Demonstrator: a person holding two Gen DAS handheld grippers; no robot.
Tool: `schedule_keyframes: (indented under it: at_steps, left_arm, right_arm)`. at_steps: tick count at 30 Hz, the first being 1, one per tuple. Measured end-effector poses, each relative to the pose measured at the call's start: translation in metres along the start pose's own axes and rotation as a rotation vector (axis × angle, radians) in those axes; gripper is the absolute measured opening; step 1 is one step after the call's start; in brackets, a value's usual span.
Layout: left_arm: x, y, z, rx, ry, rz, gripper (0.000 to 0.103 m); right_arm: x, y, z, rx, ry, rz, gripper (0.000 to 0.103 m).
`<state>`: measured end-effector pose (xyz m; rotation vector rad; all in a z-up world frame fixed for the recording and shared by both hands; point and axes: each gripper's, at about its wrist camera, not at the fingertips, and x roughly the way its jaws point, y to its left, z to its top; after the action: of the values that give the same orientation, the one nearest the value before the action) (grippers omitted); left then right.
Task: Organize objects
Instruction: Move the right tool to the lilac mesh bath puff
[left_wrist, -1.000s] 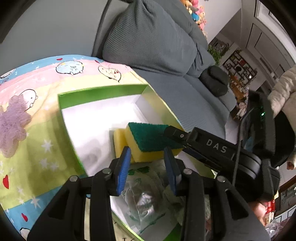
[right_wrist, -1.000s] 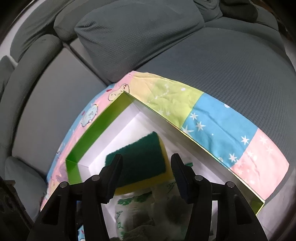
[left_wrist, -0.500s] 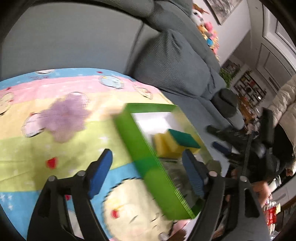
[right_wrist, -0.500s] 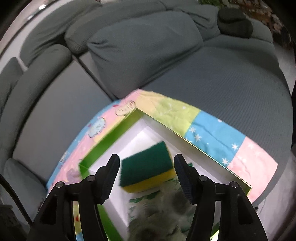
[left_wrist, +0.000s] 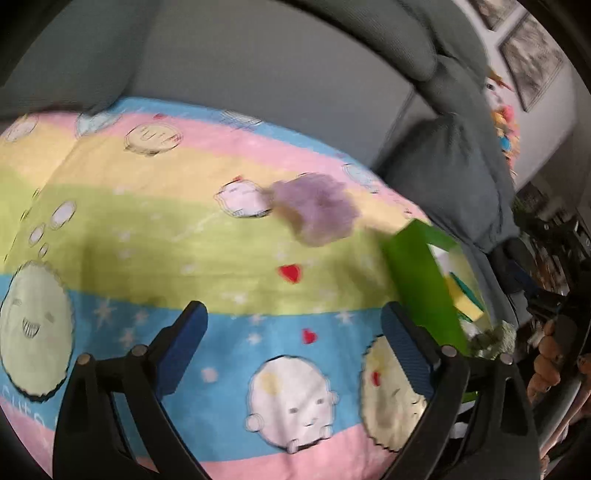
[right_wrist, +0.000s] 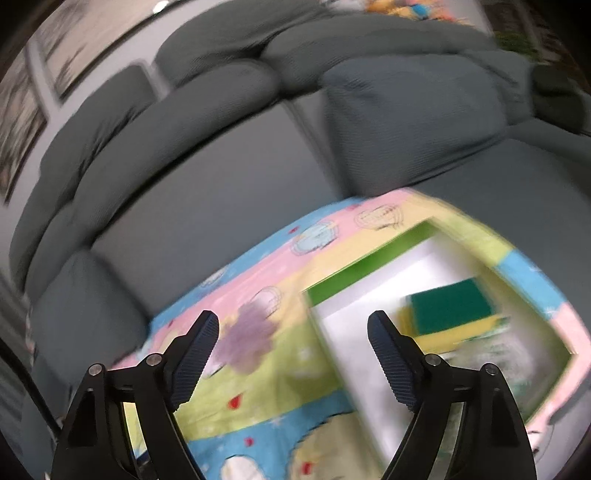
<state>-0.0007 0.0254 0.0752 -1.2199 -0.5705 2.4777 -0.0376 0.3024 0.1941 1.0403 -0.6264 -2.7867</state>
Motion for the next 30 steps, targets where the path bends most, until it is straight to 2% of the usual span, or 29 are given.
schedule_keyframes:
  at_steps: [2, 7, 10, 17, 18, 22, 23, 24, 26, 30]
  left_arm:
    - [-0.002, 0.009, 0.001, -0.017, -0.001, 0.028, 0.095]
    - [-0.003, 0.020, -0.002, -0.017, -0.006, 0.109, 0.095]
    - [-0.001, 0.023, -0.004, -0.014, 0.015, 0.105, 0.095]
    - [-0.001, 0.023, -0.003, -0.029, 0.030, 0.058, 0.095]
    - [-0.001, 0.023, -0.004, -0.030, 0.033, 0.057, 0.095]
    - [0.000, 0.023, -0.004, -0.033, 0.040, 0.054, 0.095]
    - [0.000, 0.023, -0.004, -0.036, 0.040, 0.052, 0.095]
    - [-0.001, 0.024, -0.004, -0.038, 0.040, 0.051, 0.095]
    - [-0.002, 0.026, -0.004, -0.047, 0.036, 0.047, 0.095]
    - [-0.006, 0.030, -0.002, -0.063, 0.030, 0.044, 0.095]
  right_arm:
    - [0.024, 0.015, -0.007, -0.024, 0.042, 0.011, 0.084]
    - [0.094, 0.036, -0.027, -0.036, 0.095, -0.073, 0.084]
    - [0.129, 0.037, -0.034, -0.058, 0.140, -0.097, 0.083]
    - [0.167, 0.044, -0.045, -0.109, 0.134, -0.135, 0.063]
    - [0.172, 0.044, -0.047, -0.115, 0.148, -0.139, 0.055]
    - [0.189, 0.037, -0.052, -0.098, 0.194, -0.139, 0.036]
    - [0.190, 0.036, -0.053, -0.102, 0.194, -0.148, 0.025]
    - [0.190, 0.036, -0.053, -0.111, 0.191, -0.150, 0.018]
    - [0.187, 0.038, -0.054, -0.118, 0.194, -0.132, 0.014]
    - [0.169, 0.043, -0.053, -0.111, 0.207, -0.064, 0.012]
